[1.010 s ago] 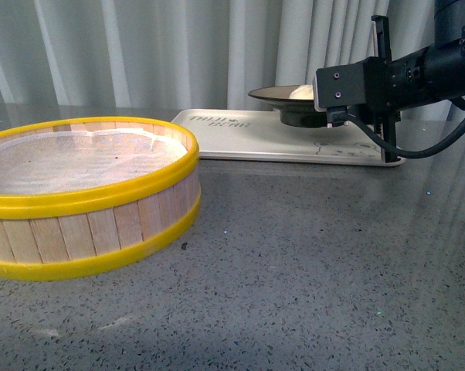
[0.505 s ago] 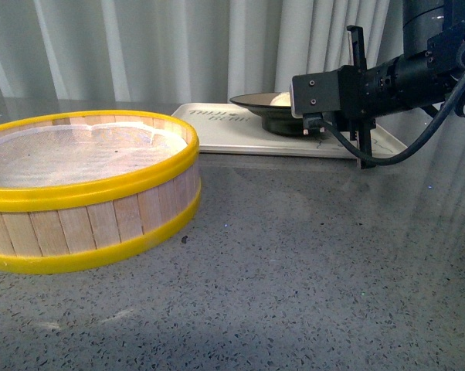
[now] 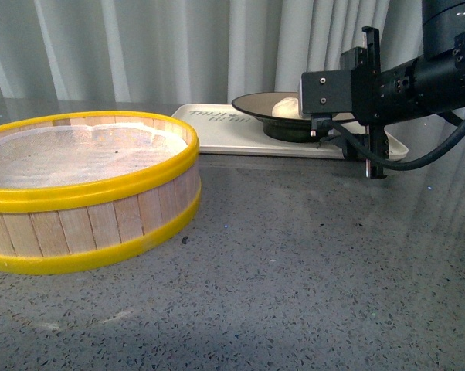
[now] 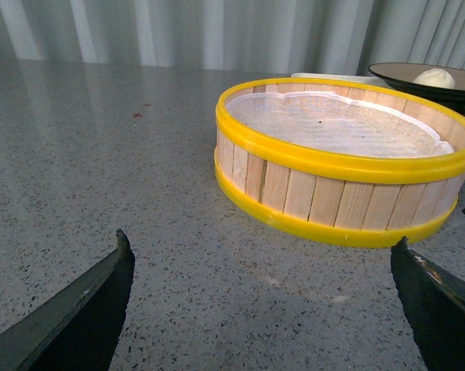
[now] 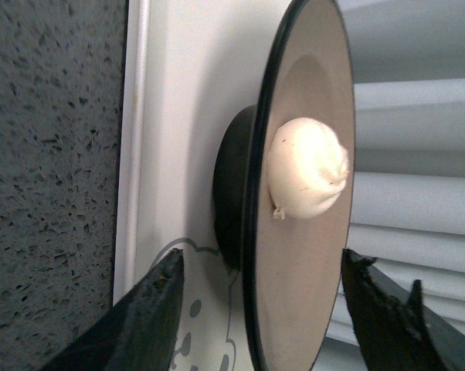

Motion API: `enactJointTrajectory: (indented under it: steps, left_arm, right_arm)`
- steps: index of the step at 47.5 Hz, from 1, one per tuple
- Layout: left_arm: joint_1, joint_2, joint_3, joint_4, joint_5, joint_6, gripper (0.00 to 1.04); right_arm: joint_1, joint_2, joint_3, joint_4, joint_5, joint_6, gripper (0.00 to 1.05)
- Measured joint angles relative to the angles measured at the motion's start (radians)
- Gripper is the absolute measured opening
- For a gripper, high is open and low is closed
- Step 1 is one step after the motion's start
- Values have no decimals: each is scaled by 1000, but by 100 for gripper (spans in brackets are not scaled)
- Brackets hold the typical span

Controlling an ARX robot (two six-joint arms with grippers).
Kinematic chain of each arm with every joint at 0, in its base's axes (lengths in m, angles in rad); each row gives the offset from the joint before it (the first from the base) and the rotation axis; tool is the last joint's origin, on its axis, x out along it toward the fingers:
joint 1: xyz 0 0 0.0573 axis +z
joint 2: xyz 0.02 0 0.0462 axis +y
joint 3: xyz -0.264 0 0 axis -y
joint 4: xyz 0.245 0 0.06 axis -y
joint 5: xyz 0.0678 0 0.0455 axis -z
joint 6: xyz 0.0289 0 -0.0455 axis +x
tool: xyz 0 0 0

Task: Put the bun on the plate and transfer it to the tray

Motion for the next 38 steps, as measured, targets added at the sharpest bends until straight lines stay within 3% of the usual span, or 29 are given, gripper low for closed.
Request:
enactJointTrajectory:
  steps: [5, 11, 15, 19, 23, 29, 32, 34, 38]
  left_arm:
    - [0, 0, 0, 0, 0, 0, 98]
    - [0, 0, 0, 0, 0, 0, 98]
    - [0, 0, 0, 0, 0, 0, 98]
    - [0, 0, 0, 0, 0, 0, 98]
    - [0, 0, 0, 0, 0, 0, 98]
    - [0, 0, 0, 0, 0, 0, 98]
    - [0, 0, 0, 0, 0, 0, 98]
    - [0, 0, 0, 0, 0, 0, 98]
    - [0, 0, 0, 0, -1, 0, 98]
  right_arm:
    - [3, -87, -84, 55, -18, 38, 81]
    - [6, -203, -185, 121, -24, 111, 98]
    - [7, -300, -267, 217, 34, 222, 96]
    - [5, -402, -344, 343, 177, 422, 96]
    - [-2, -432, -346, 356, 193, 522, 96]
    - [-3, -426, -355, 356, 196, 558, 96]
    - [4, -430, -383, 354, 317, 697, 89]
    - [8, -455, -449, 388, 427, 881, 80]
    - [-6, -540, -618, 472, 459, 1210, 62]
